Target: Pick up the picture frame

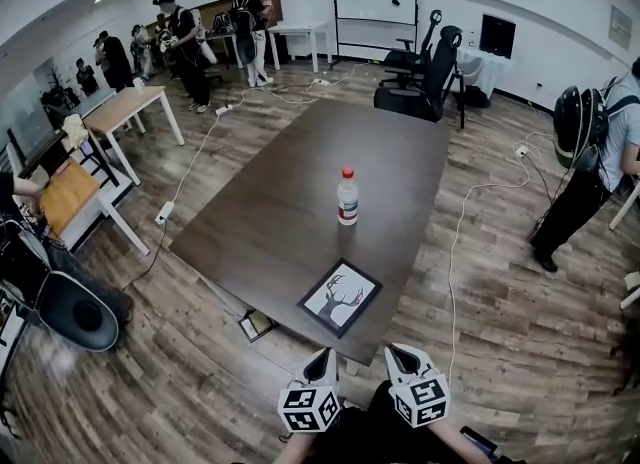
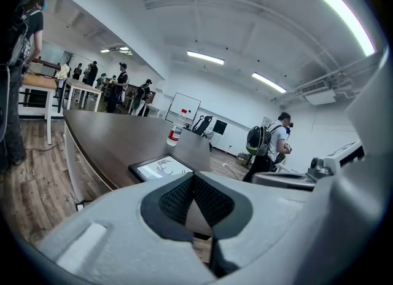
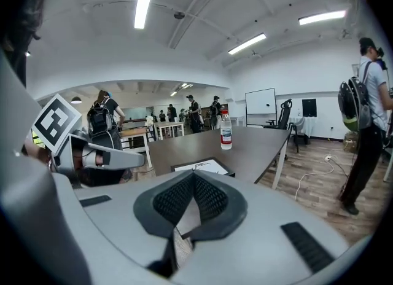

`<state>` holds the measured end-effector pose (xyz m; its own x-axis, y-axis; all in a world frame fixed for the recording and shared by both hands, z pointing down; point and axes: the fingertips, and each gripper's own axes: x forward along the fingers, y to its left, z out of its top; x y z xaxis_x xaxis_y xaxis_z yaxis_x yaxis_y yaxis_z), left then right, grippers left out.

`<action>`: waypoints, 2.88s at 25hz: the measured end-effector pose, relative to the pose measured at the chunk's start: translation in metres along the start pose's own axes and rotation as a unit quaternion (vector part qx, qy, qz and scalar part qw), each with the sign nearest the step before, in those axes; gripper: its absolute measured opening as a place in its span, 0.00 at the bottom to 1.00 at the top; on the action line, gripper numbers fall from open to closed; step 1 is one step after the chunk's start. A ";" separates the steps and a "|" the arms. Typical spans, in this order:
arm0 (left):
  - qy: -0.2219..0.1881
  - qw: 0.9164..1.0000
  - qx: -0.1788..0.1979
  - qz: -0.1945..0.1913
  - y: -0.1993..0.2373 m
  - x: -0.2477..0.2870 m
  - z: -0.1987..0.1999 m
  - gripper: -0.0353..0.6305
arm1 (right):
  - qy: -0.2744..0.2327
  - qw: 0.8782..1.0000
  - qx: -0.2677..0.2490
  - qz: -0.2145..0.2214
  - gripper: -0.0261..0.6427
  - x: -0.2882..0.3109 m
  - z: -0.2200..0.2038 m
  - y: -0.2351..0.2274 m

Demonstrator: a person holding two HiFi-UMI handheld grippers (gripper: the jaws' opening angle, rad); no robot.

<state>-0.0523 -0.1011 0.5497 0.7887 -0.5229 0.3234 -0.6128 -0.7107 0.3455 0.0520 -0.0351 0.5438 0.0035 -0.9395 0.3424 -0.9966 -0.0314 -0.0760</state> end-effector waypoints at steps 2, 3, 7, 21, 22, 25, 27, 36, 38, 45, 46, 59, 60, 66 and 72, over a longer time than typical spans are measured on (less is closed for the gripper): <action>0.005 1.000 0.002 0.005 0.006 0.003 -0.003 0.07 | 0.000 1.000 0.011 0.000 0.05 0.005 -0.006 -0.001; 0.006 1.000 0.005 0.008 0.010 0.005 -0.002 0.07 | 0.000 1.000 0.019 0.000 0.05 0.008 -0.008 -0.003; 0.006 0.999 -0.003 0.039 0.025 0.016 0.004 0.07 | 0.009 0.999 0.032 0.016 0.05 0.030 -0.008 -0.016; 0.021 0.982 -0.085 0.165 0.074 0.095 0.025 0.07 | 0.053 0.994 0.013 0.093 0.05 0.161 0.034 -0.106; 0.024 0.980 -0.091 0.175 0.078 0.100 0.026 0.07 | 0.058 0.994 0.011 0.097 0.05 0.171 0.036 -0.110; 0.045 0.968 -0.114 0.218 0.090 0.112 0.017 0.07 | 0.079 0.990 -0.006 0.116 0.05 0.195 0.037 -0.118; 0.060 0.959 -0.126 0.248 0.099 0.118 0.011 0.07 | 0.093 0.987 -0.019 0.130 0.05 0.210 0.036 -0.119; 0.072 0.925 -0.201 0.313 0.118 0.132 -0.003 0.08 | 0.166 0.968 -0.049 0.182 0.12 0.261 0.016 -0.121; 0.079 0.917 -0.215 0.327 0.121 0.131 -0.010 0.20 | 0.181 0.963 -0.058 0.190 0.12 0.269 0.009 -0.118; 0.096 0.894 -0.262 0.351 0.125 0.129 -0.029 0.27 | 0.238 0.943 -0.086 0.214 0.18 0.284 -0.016 -0.106; 0.101 0.893 -0.269 0.347 0.125 0.132 -0.032 0.28 | 0.244 0.941 -0.088 0.216 0.19 0.286 -0.019 -0.104; 0.134 0.871 -0.293 0.371 0.141 0.126 -0.047 0.26 | 0.296 0.928 -0.096 0.204 0.16 0.295 -0.034 -0.094; 0.136 0.871 -0.293 0.371 0.141 0.126 -0.047 0.26 | 0.301 0.927 -0.091 0.205 0.16 0.295 -0.033 -0.093; 0.141 0.866 -0.302 0.372 0.144 0.127 -0.044 0.21 | 0.311 0.925 -0.080 0.203 0.15 0.297 -0.031 -0.088; 0.136 0.864 -0.315 0.368 0.142 0.127 -0.048 0.18 | 0.313 0.925 -0.073 0.204 0.15 0.297 -0.034 -0.092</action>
<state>-0.0417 -0.2461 0.6824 0.1850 -0.5336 0.8252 -0.9166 0.2092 0.3407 0.1417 -0.2996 0.6839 -0.3782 -0.4799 0.7916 -0.9050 0.3714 -0.2073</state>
